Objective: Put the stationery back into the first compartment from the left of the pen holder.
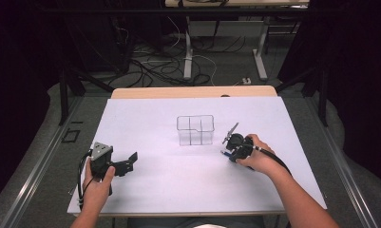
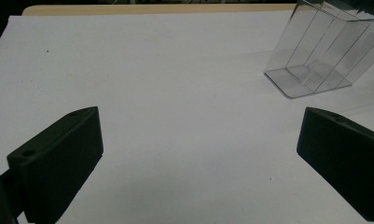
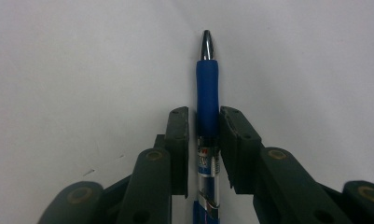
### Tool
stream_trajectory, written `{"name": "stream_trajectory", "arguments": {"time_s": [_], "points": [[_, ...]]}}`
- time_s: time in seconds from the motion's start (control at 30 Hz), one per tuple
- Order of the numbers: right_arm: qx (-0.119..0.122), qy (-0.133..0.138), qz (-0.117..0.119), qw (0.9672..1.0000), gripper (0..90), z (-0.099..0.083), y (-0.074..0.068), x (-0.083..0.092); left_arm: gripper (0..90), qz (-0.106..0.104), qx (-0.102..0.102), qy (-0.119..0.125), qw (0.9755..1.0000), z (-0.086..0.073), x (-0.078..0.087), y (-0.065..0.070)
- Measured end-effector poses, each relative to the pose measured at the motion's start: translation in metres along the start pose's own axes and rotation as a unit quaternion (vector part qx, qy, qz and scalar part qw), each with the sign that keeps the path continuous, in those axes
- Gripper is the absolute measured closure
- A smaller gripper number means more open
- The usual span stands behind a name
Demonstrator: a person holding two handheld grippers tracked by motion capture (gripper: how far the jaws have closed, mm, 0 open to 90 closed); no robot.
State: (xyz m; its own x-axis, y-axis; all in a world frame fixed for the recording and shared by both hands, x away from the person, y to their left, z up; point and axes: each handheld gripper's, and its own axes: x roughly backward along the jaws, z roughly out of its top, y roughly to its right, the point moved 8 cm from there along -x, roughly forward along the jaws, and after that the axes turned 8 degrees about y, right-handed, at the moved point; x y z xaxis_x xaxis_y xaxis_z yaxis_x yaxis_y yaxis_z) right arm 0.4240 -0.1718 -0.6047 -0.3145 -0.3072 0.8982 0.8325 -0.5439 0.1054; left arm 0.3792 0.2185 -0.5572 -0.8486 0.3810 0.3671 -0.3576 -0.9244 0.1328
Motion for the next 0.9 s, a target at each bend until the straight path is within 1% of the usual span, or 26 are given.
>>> {"name": "stream_trajectory", "arguments": {"time_s": [0.03,0.07,0.13,0.17,0.2,0.23,0.33,0.4,0.43,0.47,0.5,0.57,0.7,0.77,0.9], "points": [[0.001,0.0,-0.001,1.0,77.4,0.0001,0.0,0.0001,0.4,0.001,0.0,0.0,1.0,0.0001,-0.0001,-0.0001],[0.0,-0.002,-0.001,1.0,78.5,0.0,-0.0005,0.0005,0.4,0.0,0.001,0.0,1.0,0.0,-0.0001,0.0],[0.004,-0.002,-0.002,1.0,78.8,-0.0001,0.0002,0.0001,0.4,0.0,0.0,0.0,1.0,0.0001,0.0,-0.0001],[0.002,-0.006,-0.012,0.9999,79.0,-0.0004,0.0003,0.0011,0.4,0.0,0.001,0.001,1.0,0.0001,0.0,0.0],[0.001,-0.008,-0.013,0.9999,79.1,-0.0006,0.0,0.0013,0.4,0.0,0.002,0.0,1.0,0.0,0.0,0.0002],[0.005,-0.01,-0.01,0.9999,79.2,-0.0005,0.0001,0.0016,0.4,0.0,0.003,0.0,1.0,0.0,-0.0001,0.0003],[0.002,-0.011,-0.011,0.9999,79.2,-0.0007,-0.0001,0.0018,0.4,0.0,0.0,0.001,1.0,0.0001,-0.0001,-0.0001],[0.005,-0.009,-0.007,0.9999,79.3,-0.0004,0.0,0.0014,0.4,0.0,0.0,0.0,1.0,0.0001,-0.0001,-0.0001],[0.007,-0.012,-0.011,0.9999,79.3,-0.0005,0.0004,0.0018,0.4,0.0,0.0,0.0,1.0,0.0001,-0.0002,-0.0001],[0.001,-0.013,-0.008,0.9999,79.3,-0.0009,-0.0004,0.0022,0.4,0.0,0.0,0.0,1.0,0.0001,-0.0002,-0.0001],[0.0,-0.007,-0.001,1.0,79.4,0.0001,-0.0019,0.0013,0.4,0.0,0.0,0.0,1.0,0.0001,-0.0002,-0.0001],[0.004,-0.004,-0.002,1.0,79.4,0.0,-0.0011,0.0006,0.4,0.0,0.0,0.001,1.0,0.0002,-0.0001,-0.0001],[0.002,-0.004,-0.003,1.0,79.4,0.0003,-0.0016,0.0007,0.4,0.0,-0.001,0.0,1.0,0.0002,0.0,0.0],[0.008,-0.002,-0.001,1.0,79.4,0.0007,-0.001,0.0003,0.4,0.0,-0.001,0.0,1.0,0.0001,-0.0001,-0.0001],[0.005,-0.001,-0.002,1.0,79.4,0.0009,-0.0011,0.0004,0.4,0.0,-0.001,0.0,1.0,0.0,-0.0002,0.0]]}}
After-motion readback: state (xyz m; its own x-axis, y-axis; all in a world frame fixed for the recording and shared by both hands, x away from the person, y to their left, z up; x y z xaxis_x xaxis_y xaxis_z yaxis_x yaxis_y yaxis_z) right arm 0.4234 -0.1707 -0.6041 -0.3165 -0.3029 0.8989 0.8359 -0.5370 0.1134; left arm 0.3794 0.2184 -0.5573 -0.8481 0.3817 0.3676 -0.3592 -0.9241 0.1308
